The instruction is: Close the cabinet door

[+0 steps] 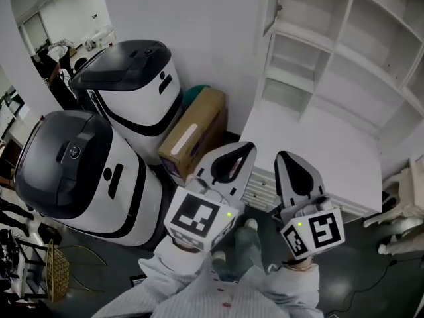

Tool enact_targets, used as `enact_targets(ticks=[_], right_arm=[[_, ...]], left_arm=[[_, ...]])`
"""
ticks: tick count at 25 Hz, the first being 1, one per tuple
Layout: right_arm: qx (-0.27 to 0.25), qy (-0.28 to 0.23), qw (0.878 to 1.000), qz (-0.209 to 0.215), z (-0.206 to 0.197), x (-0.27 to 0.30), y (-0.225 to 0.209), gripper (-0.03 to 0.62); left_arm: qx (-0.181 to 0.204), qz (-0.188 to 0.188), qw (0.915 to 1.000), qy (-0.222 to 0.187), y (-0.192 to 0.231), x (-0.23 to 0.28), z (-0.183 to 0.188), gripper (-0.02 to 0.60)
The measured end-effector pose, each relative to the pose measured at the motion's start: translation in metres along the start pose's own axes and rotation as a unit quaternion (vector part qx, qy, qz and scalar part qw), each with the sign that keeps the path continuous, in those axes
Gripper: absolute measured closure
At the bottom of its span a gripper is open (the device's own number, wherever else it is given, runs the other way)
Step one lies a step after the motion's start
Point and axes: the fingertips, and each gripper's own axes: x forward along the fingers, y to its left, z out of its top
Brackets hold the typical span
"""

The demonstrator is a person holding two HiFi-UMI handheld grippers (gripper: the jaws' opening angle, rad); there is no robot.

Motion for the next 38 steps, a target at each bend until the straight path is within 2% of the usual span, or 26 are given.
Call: enact_targets(ticks=[10,24,31,38], right_arm=[[-0.006,-0.002,1.0,0.019,-0.01,0.054,-0.051,0.58],[-0.012,-0.016,0.995,0.097,-0.01,0.156,-0.164,0.58],[-0.008,-0.015,0.99,0.14,-0.023,0.179,-0.191,0.58],[0.005,-0.014,0.986,0.164,-0.033,0.197,-0.197,0.58]], left_arm=[[0.007,0.023,0.9997,-0.001,0.039,0.065,-0.01,0.571],[0.022,0.105,0.9942,-0.004,0.096,0.193,-0.008,0.571],[0.025,0.149,0.9885,0.01,0.108,0.222,-0.024,0.571],[0.028,0.183,0.9824,0.023,0.126,0.226,-0.031,0.571]])
